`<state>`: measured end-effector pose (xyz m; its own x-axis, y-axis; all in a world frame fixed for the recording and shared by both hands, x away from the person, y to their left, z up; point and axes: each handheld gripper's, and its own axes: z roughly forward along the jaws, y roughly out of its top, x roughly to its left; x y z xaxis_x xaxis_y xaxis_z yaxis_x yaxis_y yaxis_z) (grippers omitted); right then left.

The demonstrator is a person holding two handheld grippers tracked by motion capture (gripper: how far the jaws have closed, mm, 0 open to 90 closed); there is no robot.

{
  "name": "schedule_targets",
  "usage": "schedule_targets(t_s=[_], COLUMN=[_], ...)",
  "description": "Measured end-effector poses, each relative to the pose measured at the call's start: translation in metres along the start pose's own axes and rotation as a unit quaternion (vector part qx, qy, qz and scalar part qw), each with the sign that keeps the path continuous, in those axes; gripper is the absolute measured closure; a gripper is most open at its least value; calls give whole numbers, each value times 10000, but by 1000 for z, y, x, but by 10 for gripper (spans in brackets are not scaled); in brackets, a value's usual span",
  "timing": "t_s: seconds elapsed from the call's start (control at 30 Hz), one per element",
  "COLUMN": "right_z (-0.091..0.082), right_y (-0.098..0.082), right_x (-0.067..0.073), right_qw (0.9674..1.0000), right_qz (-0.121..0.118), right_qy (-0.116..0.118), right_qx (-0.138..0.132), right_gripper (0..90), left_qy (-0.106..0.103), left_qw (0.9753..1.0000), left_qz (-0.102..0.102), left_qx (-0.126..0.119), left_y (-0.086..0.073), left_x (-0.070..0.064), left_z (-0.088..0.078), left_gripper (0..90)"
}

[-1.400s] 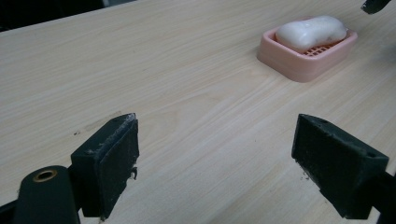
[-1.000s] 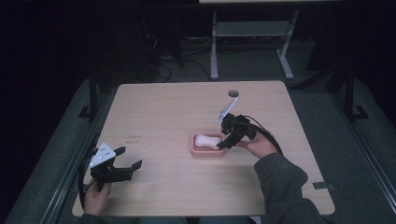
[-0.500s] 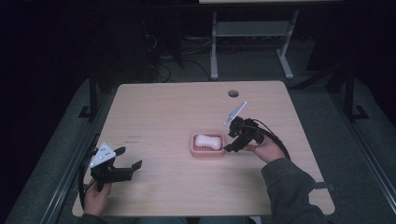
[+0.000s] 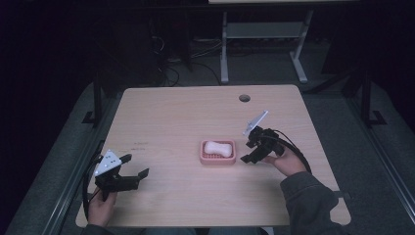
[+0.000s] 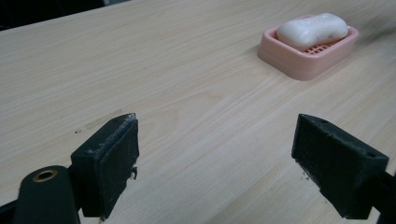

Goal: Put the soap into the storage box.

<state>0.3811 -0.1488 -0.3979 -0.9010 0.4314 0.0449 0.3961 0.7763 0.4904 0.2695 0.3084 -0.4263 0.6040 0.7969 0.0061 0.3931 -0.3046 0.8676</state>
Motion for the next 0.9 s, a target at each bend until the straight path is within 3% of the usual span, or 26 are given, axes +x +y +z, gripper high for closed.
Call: schedule_targets(t_s=[0.9], right_z=[-11], right_y=[-45], right_x=[9], right_qw=[9993], right_qz=[271], right_qy=[-137], right_qx=[-220], right_gripper=[327], left_qy=[14], left_qw=[10000], left_qz=[46], left_qx=[39], left_y=[0], left_x=[0], left_z=[0], left_gripper=[145])
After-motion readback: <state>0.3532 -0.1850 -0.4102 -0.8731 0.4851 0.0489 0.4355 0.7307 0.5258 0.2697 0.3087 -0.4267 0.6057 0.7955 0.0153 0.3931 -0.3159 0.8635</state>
